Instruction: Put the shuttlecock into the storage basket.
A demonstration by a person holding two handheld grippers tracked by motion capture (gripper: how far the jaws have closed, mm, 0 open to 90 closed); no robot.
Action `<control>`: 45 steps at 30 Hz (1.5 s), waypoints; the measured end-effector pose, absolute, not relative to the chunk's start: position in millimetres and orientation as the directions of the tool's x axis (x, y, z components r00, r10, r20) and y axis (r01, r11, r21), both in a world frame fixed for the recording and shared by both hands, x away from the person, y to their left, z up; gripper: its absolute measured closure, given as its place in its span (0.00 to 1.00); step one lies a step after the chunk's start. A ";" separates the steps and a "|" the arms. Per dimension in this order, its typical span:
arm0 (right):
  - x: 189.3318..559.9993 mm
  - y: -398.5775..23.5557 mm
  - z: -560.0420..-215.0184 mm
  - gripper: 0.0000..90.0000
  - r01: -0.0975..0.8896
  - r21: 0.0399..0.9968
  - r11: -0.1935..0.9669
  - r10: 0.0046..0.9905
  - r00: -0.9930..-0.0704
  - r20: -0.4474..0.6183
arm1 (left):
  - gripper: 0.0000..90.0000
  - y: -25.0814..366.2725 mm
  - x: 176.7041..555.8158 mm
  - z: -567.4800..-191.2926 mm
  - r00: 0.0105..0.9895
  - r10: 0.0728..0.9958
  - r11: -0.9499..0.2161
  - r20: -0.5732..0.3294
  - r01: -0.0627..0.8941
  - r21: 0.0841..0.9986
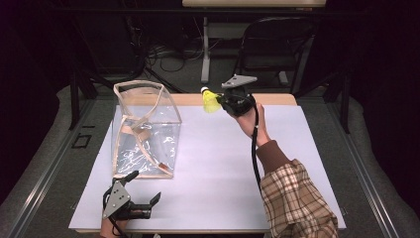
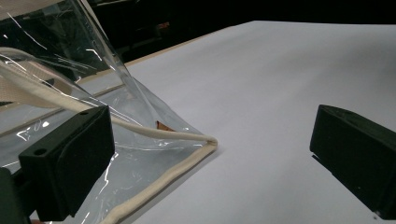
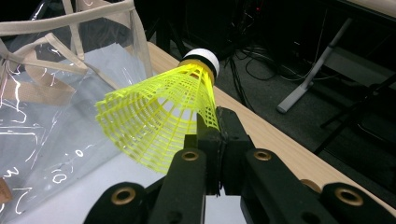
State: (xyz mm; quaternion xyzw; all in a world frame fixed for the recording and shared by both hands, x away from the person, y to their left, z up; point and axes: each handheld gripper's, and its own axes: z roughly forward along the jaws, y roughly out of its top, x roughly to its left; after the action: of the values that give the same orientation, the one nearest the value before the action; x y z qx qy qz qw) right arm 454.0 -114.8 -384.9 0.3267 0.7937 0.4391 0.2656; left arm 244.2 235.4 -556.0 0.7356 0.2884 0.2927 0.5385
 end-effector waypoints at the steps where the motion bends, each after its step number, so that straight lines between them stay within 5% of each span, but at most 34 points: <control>1: 454.1 -113.7 -384.5 0.99 0.284 0.872 0.399 0.751 -0.646 -0.134 | 0.00 235.3 244.2 -556.0 0.663 0.739 -0.254 0.120 0.109 0.961; 45: 464.9 -87.6 -371.8 0.99 0.264 0.880 0.394 0.736 -0.664 -0.131 | 0.00 236.1 244.2 -555.6 0.663 0.739 -0.251 0.120 0.105 0.962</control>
State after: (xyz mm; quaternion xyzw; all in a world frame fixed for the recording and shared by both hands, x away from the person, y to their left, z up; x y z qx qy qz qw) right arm 464.9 -87.6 -371.8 0.3151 0.7929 0.4512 0.2617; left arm 244.2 236.1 -555.6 0.7345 0.2874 0.2932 0.5404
